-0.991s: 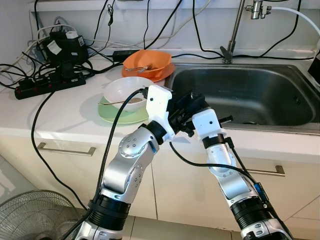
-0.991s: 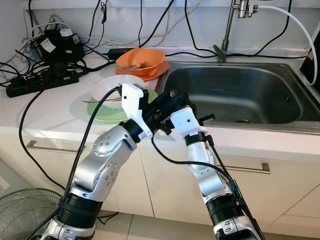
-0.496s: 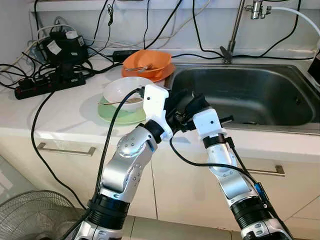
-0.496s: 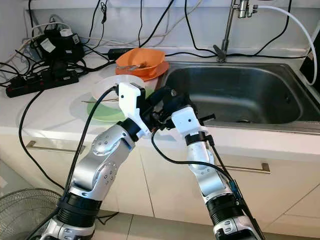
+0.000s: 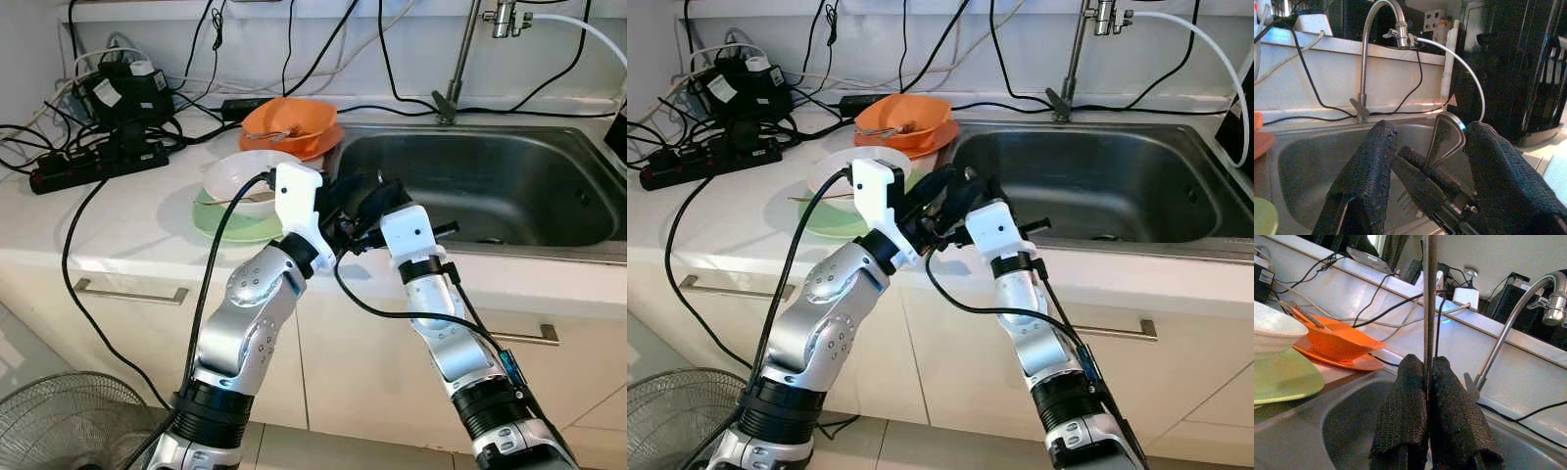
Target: Kitchen organization
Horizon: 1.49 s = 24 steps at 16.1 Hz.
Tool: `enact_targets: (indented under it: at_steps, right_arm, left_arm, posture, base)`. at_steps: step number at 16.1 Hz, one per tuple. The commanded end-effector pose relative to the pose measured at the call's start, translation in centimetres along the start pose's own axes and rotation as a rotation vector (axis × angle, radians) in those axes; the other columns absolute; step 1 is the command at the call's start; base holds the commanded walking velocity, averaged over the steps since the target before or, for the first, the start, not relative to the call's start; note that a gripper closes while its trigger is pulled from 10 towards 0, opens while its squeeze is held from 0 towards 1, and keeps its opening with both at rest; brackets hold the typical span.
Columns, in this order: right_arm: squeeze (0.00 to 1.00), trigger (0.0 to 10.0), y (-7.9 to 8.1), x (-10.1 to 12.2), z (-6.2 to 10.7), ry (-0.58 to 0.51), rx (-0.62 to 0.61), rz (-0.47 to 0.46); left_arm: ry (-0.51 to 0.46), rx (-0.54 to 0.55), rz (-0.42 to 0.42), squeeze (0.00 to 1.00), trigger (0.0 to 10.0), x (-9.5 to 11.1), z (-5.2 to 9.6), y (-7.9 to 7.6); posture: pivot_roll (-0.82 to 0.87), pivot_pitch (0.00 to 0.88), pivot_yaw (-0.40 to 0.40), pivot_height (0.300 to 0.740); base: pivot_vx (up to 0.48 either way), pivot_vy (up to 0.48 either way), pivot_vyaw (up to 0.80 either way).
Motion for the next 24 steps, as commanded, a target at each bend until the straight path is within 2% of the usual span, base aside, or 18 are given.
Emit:
enact_targets:
  at_steps: [1,4,7,11,15,16,17,18,22,24]
  right_arm:
    - [0.0,0.0,-1.2,-0.1,-0.4,0.006,-0.052,-0.019]
    - [0.0,0.0,-0.4,-0.4,0.0,0.012,-0.027,-0.011]
    - [0.0,0.0,-0.2,-0.8,0.4,0.029,-0.019,-0.011]
    - [0.0,0.0,-0.8,-1.3,0.2,0.054,-0.042,0.0]
    - [0.0,0.0,-1.9,-1.9,-0.4,0.1,-0.098,0.003]
    - [0.0,0.0,-2.6,-2.1,-0.7,0.111,-0.126,-0.006]
    - [0.0,2.1,-3.3,-2.2,-1.0,0.12,-0.155,-0.026]
    - [0.0,10.0,-3.9,-2.3,-1.2,0.13,-0.176,-0.04]
    - [0.0,10.0,-5.6,-2.6,-2.0,0.146,-0.226,-0.069]
    - [0.0,10.0,-6.0,-2.8,-2.3,0.157,-0.232,-0.086]
  left_arm:
    - [-0.039,0.04,0.015,0.0,10.0,1.1,0.4,0.8]
    - [-0.08,0.015,0.092,0.0,10.0,2.0,0.2,0.5]
    - [-0.092,-0.003,0.106,0.0,10.0,2.5,0.2,0.3]
    - [-0.066,-0.035,0.109,0.0,10.0,2.3,0.5,-0.2]
    - [-0.064,-0.031,0.101,0.0,10.0,2.4,0.7,0.0]
    - [-0.055,-0.012,0.076,0.0,10.0,2.3,0.9,0.3]
    - [-0.025,0.017,0.028,0.0,10.0,1.9,1.0,0.8]
    - [0.021,0.036,-0.023,0.0,10.0,1.2,1.2,1.1]
    - [0.144,0.081,-0.097,0.0,10.0,-1.1,2.3,2.2]
    - [0.207,0.08,-0.125,0.0,10.0,-2.2,2.9,2.7]
  posture:
    - [0.03,0.0,0.077,0.74]
    - [0.03,0.0,0.077,0.74]
    - [0.03,0.0,0.077,0.74]
    - [0.03,0.0,0.08,0.74]
    - [0.03,0.0,0.079,0.74]
    - [0.03,0.0,0.078,0.74]
    - [0.03,0.0,0.078,0.74]
    - [0.03,0.0,0.078,0.74]
    - [0.03,0.0,0.081,0.74]
    - [0.03,0.0,0.082,0.74]
  base:
    - [0.0,0.0,0.0]
    - [0.0,0.0,0.0]
    - [0.0,0.0,0.0]
    - [0.0,0.0,0.0]
    - [0.0,0.0,0.0]
    - [0.0,0.0,0.0]
    - [0.0,0.0,0.0]
    - [0.0,0.0,0.0]
    - [0.0,0.0,0.0]
    - [0.0,0.0,0.0]
Point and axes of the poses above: a point about 5 cm out from each wrist's last joint towards the gripper, its own z axis pointing back from the gripper into the wrist, its own x axis along the axis of the wrist's last joint, y = z × x, the point moved 1 cm from there along -z, pointing out of the wrist towards the gripper, and after that the axes turned 6 degrees about z, right-handed, at the moved point
